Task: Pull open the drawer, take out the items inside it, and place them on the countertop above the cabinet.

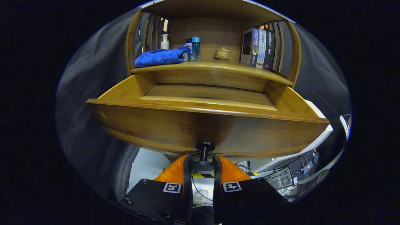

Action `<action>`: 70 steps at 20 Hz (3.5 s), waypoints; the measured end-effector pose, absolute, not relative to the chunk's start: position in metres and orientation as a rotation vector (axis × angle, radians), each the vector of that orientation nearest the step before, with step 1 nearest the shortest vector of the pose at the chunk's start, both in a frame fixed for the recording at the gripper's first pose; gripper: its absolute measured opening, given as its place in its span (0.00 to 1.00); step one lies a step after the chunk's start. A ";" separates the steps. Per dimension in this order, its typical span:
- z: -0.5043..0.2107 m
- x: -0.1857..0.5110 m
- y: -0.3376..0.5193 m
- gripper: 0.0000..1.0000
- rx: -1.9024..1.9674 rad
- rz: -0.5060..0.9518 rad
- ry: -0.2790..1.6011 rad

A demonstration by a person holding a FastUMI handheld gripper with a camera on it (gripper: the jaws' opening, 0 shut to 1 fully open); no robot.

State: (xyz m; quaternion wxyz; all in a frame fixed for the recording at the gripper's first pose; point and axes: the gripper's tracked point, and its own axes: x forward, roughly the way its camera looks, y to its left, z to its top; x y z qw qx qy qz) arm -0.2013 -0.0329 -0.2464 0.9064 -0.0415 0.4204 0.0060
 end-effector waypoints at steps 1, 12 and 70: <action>-0.246 -0.204 -0.033 0.34 -0.088 0.013 0.874; -0.248 -0.220 -0.033 0.48 -0.066 0.013 0.930; -0.218 -0.081 -0.063 0.50 -0.044 0.027 1.231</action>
